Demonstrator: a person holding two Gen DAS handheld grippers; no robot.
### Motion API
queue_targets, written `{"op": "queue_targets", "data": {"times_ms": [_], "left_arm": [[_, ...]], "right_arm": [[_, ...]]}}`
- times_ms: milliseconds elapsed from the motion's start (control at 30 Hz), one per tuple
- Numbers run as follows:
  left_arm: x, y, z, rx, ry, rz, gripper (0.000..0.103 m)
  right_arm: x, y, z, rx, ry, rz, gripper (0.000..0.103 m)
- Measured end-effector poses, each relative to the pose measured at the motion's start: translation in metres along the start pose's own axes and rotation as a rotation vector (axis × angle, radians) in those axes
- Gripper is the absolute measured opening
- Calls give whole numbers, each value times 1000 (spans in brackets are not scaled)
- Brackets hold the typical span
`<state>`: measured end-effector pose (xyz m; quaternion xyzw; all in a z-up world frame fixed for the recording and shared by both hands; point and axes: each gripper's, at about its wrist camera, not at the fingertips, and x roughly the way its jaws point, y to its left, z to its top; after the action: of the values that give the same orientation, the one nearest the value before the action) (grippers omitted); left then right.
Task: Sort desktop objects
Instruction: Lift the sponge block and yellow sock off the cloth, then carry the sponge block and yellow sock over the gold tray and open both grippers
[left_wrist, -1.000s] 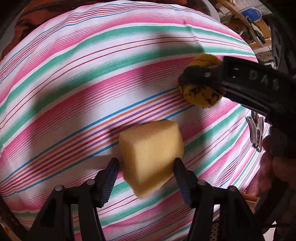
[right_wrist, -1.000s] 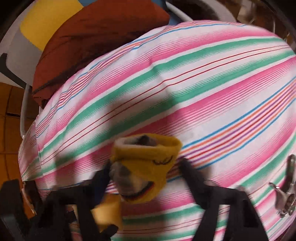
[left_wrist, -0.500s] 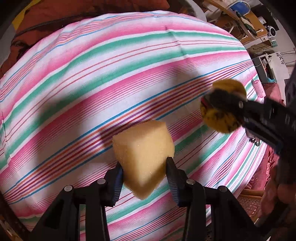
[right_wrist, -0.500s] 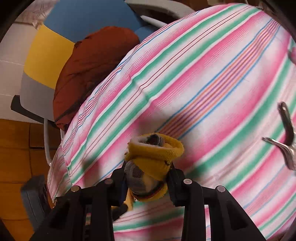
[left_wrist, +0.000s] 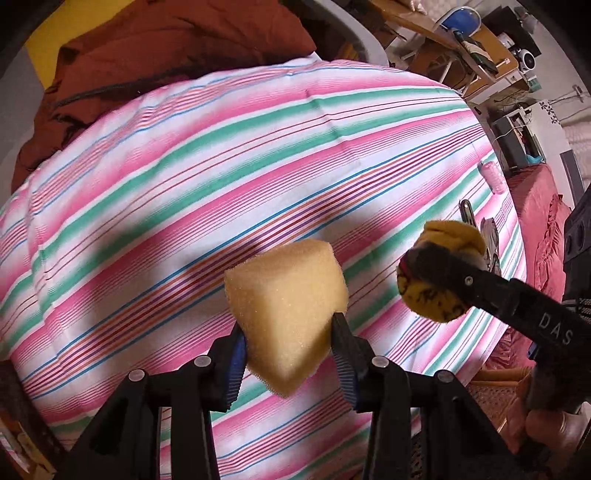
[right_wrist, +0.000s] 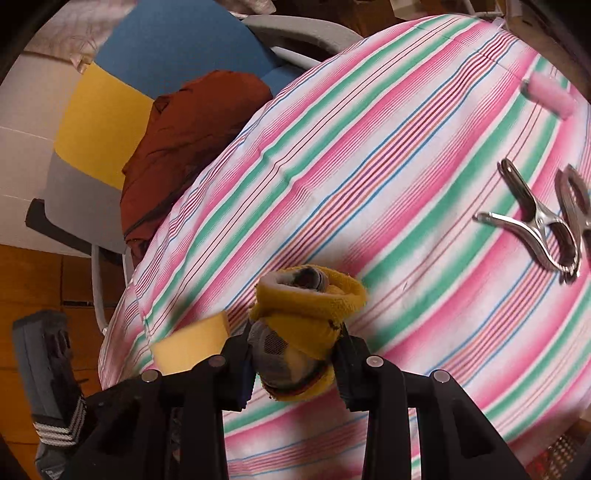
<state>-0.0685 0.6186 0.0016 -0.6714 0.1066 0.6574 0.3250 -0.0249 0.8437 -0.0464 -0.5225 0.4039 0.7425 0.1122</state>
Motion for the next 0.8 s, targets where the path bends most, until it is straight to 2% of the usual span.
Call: {"op": "queue_targets", "data": {"times_ms": [67,167,233,300,400,567,733,800], "left_arm": [[2,2,-6,-1,-10,5,43],[1,31,-23,-14,-24,11,43],[7,33,-17,-26,-38,13,43],[-7,38,-28,-25,-56,16,43],[-17,42,-45,-39,-78,20,43],[-26,77,-71,-102,-103,15,43],[-41,114,-124,-185,-130,13,43],[-51,140,-145,-230,-141,19,43]], "right_arm": [[-4,3,-6,-3,0,4,35],[-9,6,-15,-6,-1,3,35],[-10,11,-20,-6,0,6,35],[-13,18,-27,-20,8,8,35],[-15,33,-39,-51,20,15,35],[-10,70,-66,-128,63,34,35],[5,115,-98,-201,108,59,35],[14,137,-115,-243,134,64,36]]}}
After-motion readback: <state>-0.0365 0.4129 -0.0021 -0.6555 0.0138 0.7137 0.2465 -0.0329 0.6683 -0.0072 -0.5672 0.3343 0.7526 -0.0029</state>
